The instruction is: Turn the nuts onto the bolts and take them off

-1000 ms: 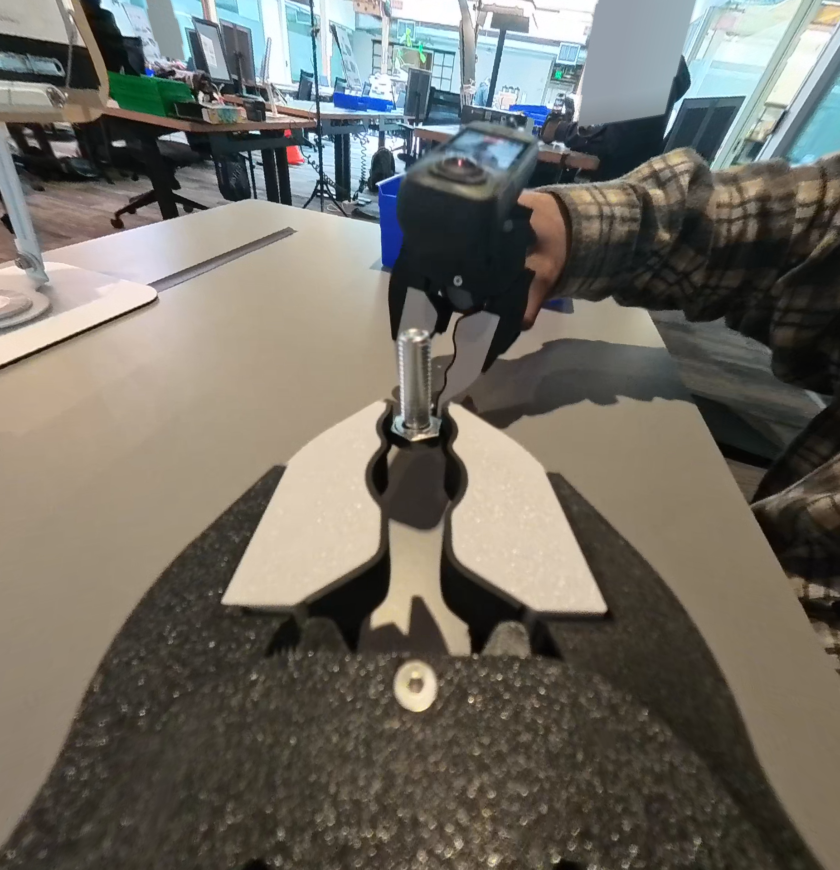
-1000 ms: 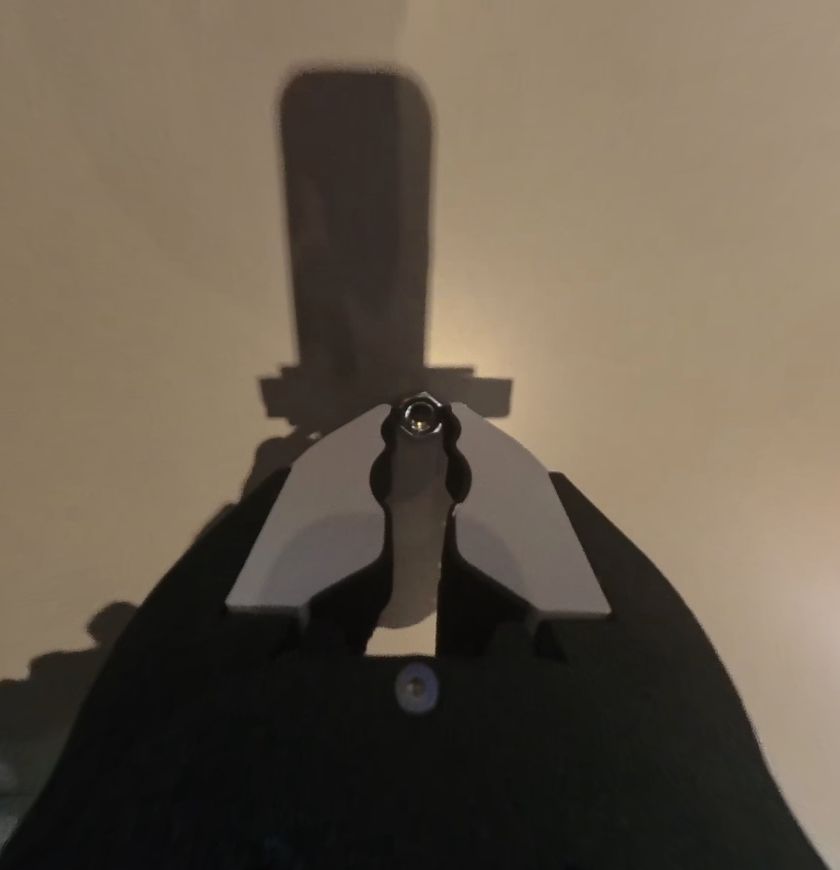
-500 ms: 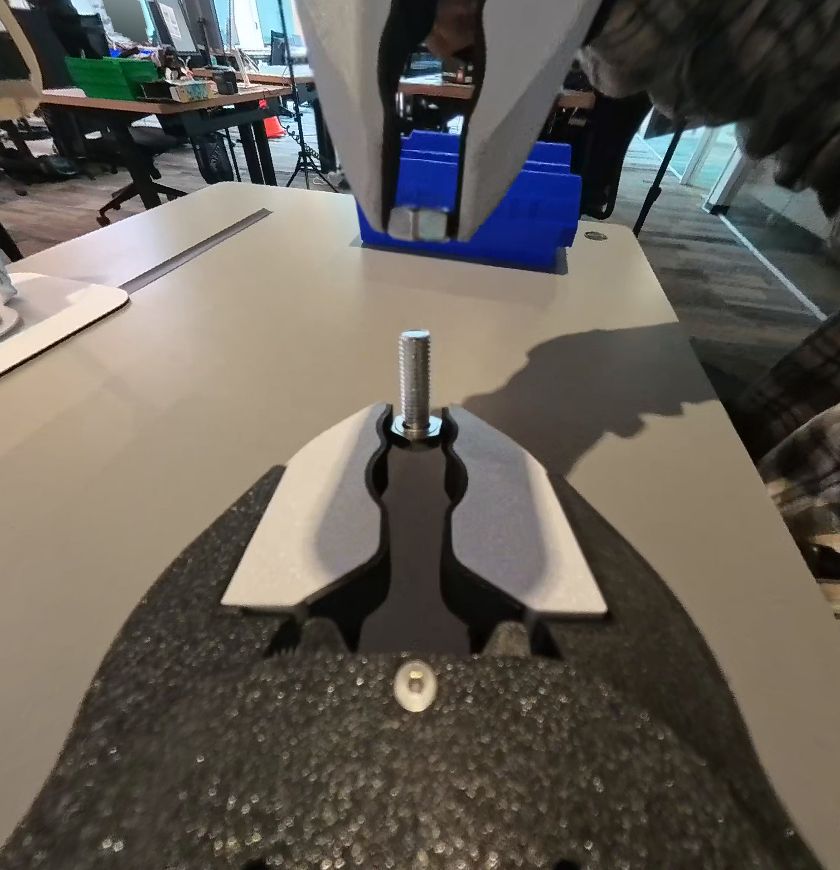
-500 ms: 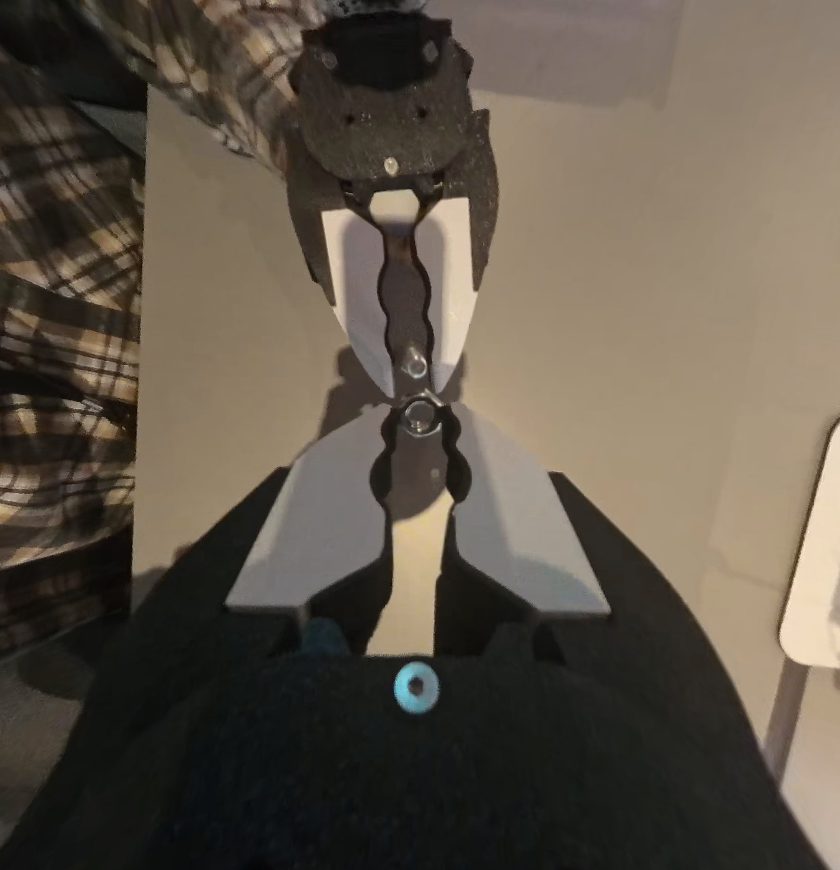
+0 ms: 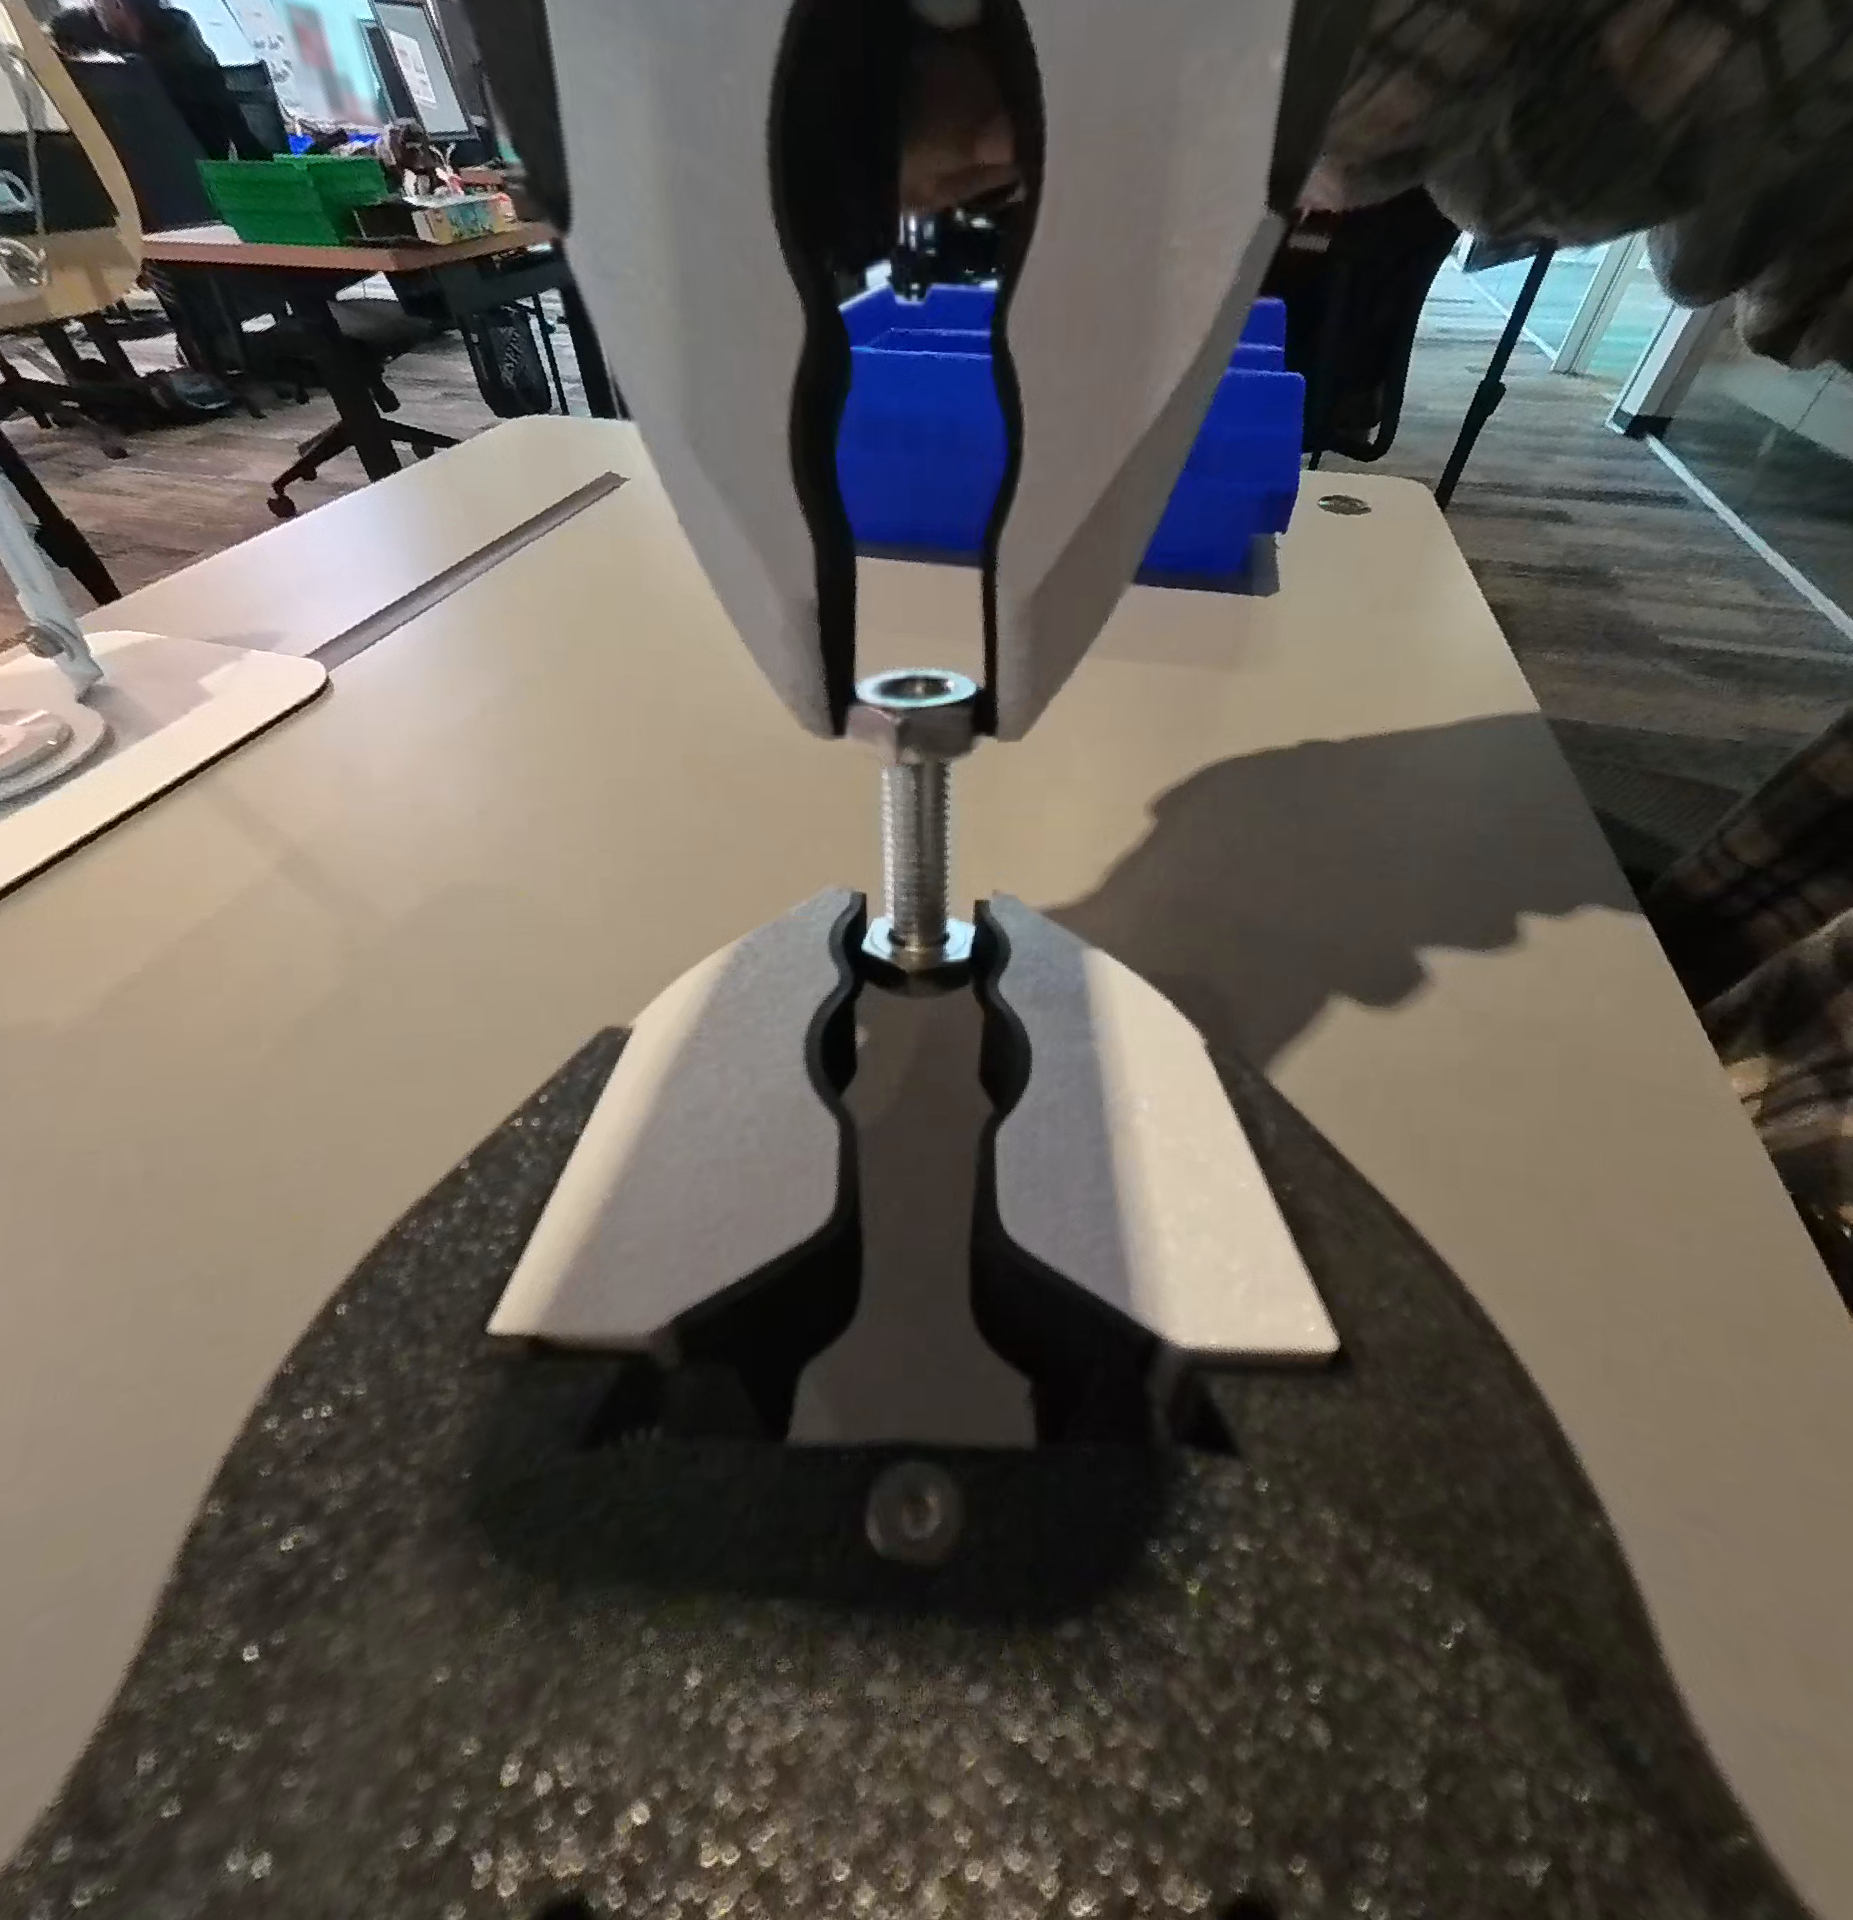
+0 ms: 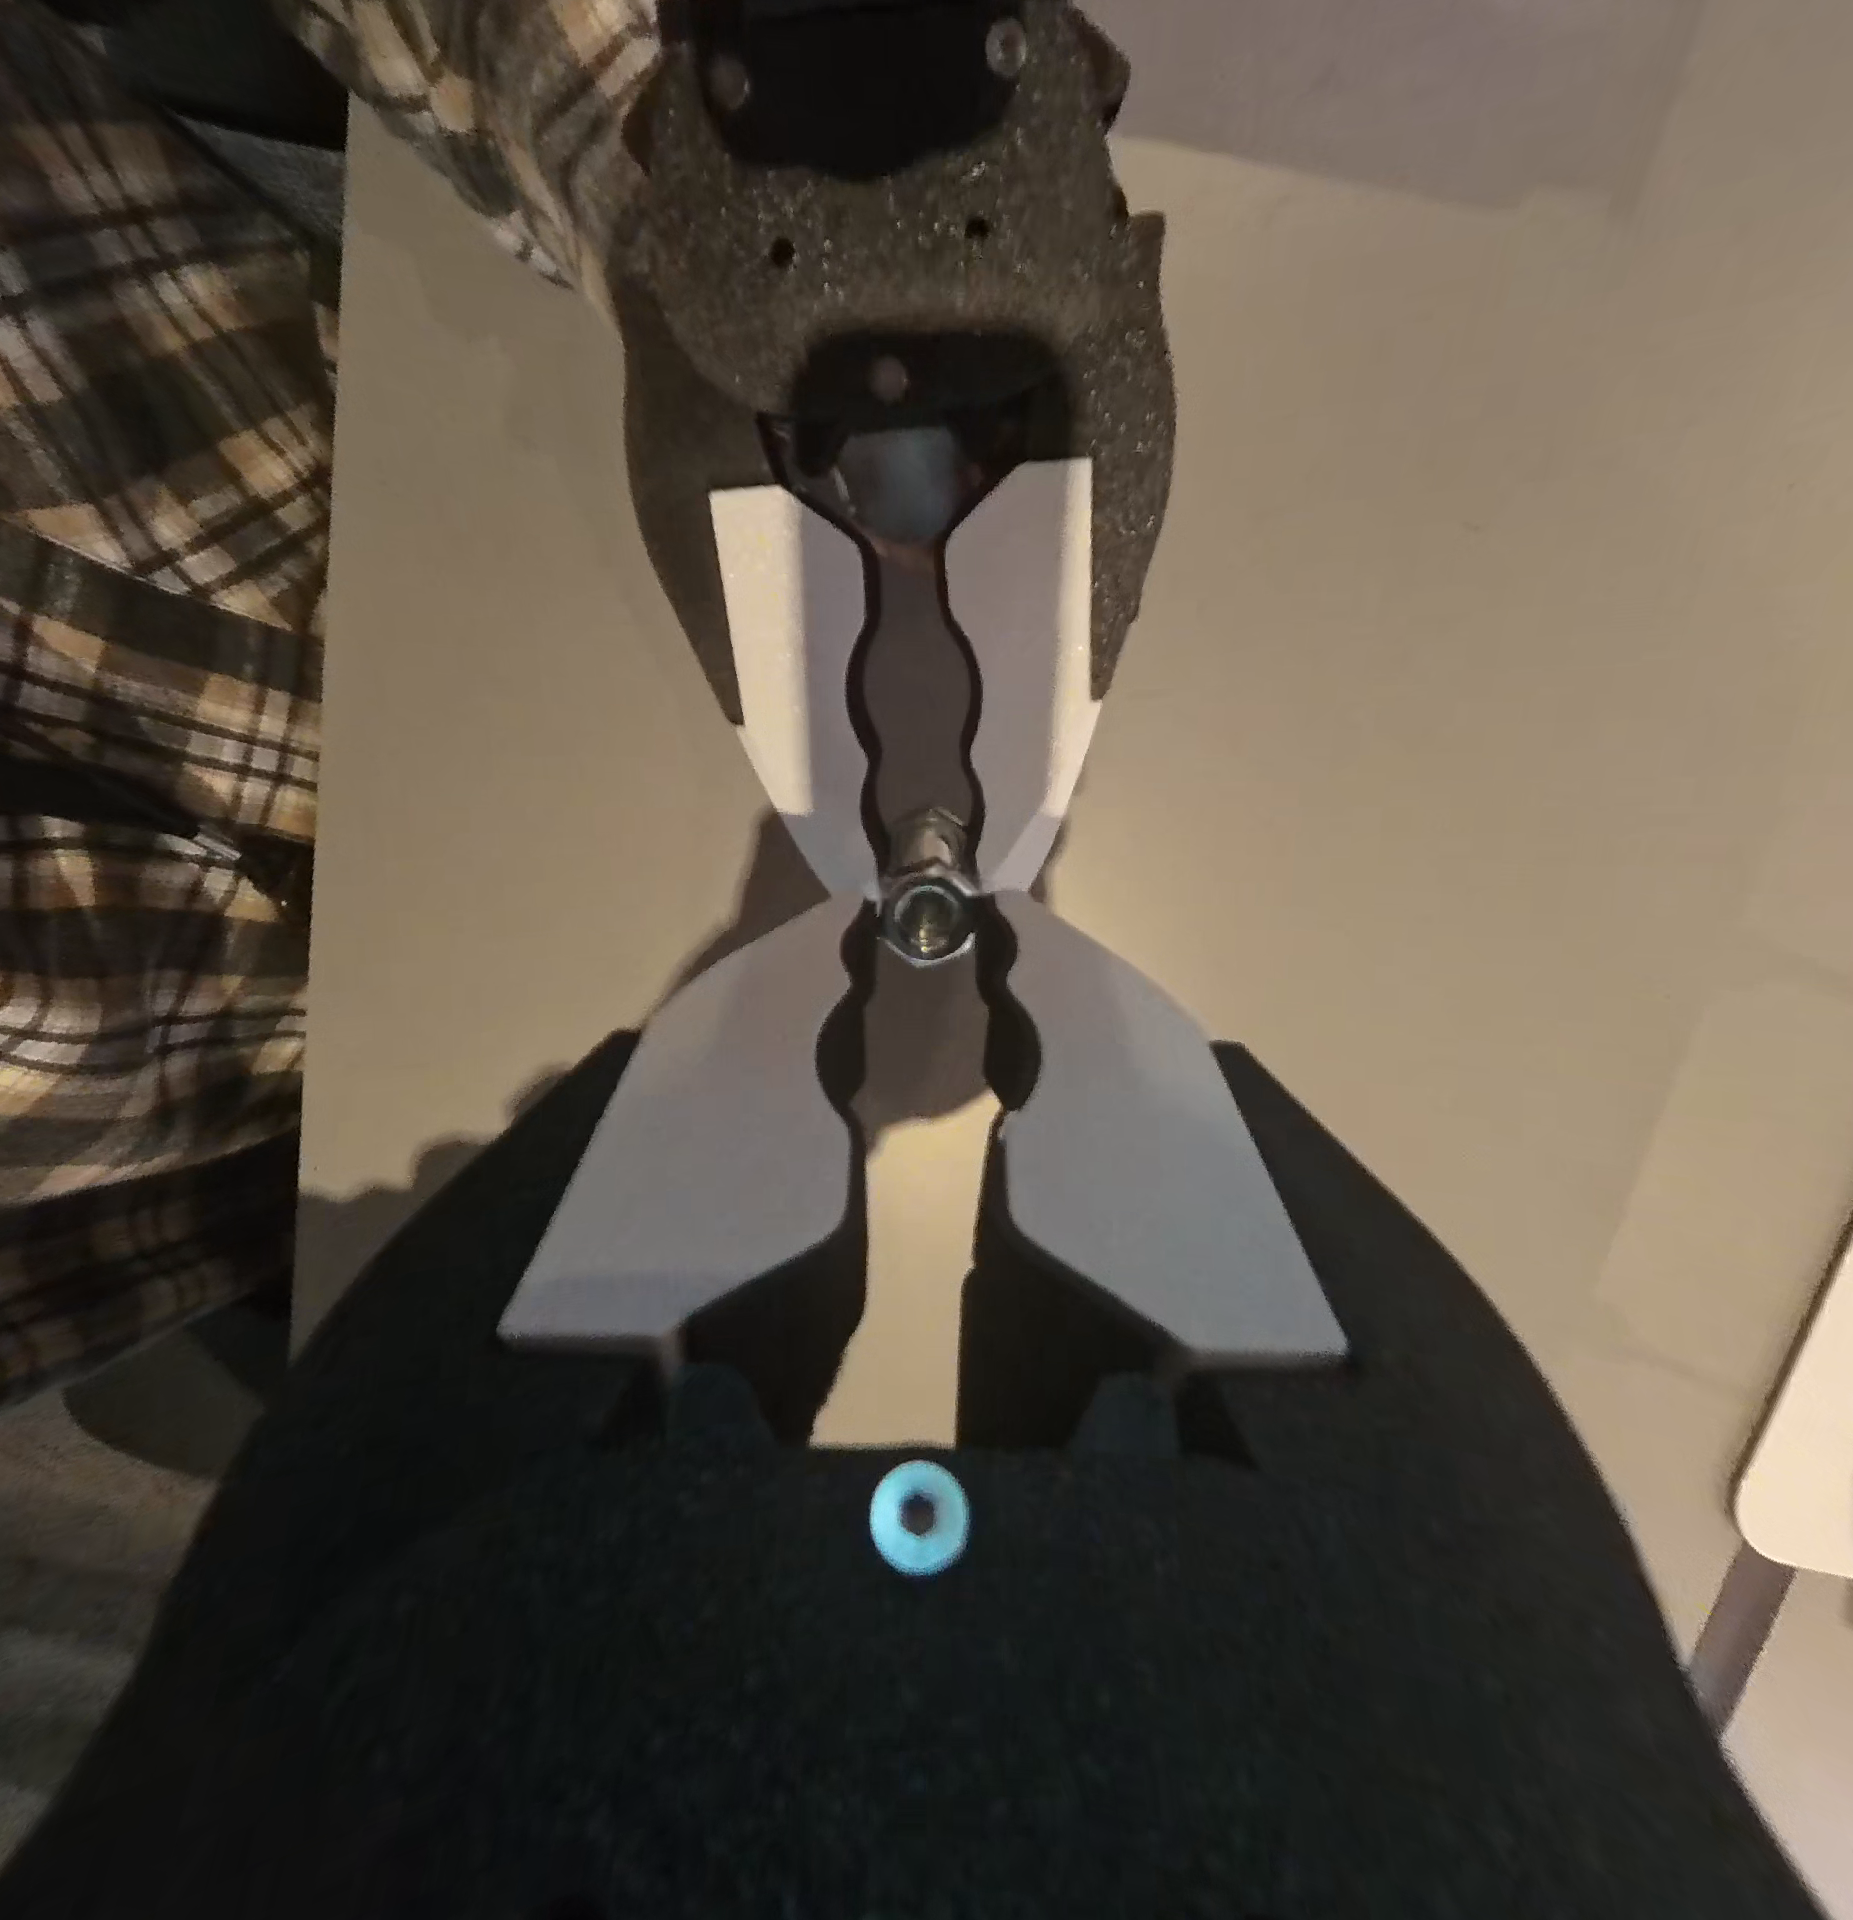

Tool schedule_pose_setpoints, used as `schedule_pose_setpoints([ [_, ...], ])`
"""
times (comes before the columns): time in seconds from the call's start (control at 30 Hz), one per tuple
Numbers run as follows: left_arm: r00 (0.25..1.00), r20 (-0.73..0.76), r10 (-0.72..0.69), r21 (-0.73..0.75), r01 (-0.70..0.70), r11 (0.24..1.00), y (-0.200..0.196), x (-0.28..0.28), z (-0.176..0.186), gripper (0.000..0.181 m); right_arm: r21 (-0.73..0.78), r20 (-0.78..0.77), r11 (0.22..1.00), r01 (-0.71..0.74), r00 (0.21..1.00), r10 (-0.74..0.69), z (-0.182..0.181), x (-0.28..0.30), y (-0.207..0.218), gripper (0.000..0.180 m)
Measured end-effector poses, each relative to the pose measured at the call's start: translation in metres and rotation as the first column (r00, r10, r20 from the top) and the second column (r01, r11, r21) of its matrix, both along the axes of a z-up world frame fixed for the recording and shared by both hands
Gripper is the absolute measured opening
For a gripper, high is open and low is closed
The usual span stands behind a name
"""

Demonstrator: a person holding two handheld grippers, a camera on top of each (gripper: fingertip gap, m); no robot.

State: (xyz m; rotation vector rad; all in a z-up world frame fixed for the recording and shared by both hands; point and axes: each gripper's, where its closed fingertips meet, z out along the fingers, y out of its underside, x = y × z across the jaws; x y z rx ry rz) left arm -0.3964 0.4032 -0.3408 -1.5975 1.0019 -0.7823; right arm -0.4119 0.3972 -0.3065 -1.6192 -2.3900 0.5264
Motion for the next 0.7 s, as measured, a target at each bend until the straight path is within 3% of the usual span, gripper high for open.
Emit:
schedule_pose_setpoints([
  [0.7, 0.995, -0.069, 0.073, 0.015, -0.072, 0.997, 0.0069, -0.0021, -0.0083, 0.019, 0.012, -0.013, 0.994, 0.106, 0.994, -0.105, -0.0087, 0.0003, 0.0051, 0.022],
])
